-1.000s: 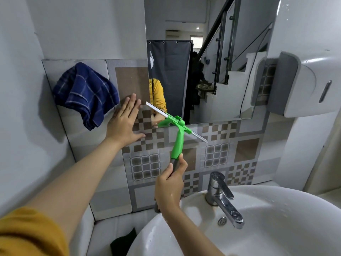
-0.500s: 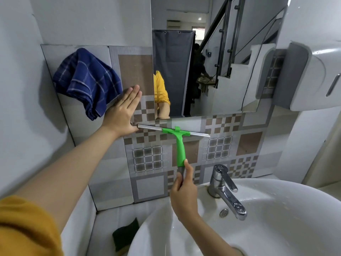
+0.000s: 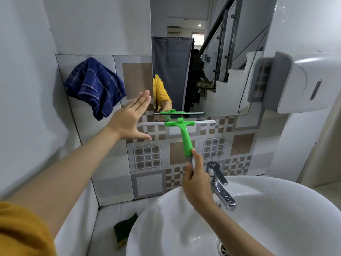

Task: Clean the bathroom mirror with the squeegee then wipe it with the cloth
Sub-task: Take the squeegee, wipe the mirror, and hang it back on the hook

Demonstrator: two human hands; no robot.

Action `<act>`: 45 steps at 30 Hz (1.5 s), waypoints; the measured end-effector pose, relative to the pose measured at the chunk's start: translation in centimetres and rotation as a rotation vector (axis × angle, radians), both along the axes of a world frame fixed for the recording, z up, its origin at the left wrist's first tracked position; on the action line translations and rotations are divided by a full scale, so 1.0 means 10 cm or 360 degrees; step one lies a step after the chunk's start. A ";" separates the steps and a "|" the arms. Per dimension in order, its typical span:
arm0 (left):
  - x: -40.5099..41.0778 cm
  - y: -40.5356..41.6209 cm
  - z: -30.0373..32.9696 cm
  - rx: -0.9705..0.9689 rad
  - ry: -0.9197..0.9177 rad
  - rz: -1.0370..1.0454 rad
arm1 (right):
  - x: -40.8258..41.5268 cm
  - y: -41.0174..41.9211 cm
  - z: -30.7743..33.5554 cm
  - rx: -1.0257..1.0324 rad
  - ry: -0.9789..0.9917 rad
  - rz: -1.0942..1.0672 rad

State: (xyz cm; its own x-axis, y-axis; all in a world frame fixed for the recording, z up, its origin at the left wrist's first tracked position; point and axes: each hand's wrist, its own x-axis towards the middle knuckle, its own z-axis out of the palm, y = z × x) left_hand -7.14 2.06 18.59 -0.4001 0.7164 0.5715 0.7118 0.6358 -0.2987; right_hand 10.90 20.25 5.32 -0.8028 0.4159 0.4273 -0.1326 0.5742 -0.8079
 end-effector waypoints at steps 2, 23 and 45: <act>0.19 0.11 -0.01 0.0070 -0.0011 -0.0171 | 0.09 0.09 0.07 0.0097 -0.0011 0.0046; 1.23 0.64 0.18 0.0549 -0.0594 -0.0550 | 0.33 1.27 1.61 0.0843 -0.0211 0.0875; 1.42 0.20 -0.53 0.1316 -0.0336 -0.0054 | -0.51 -0.07 1.71 -0.0469 0.0667 0.0799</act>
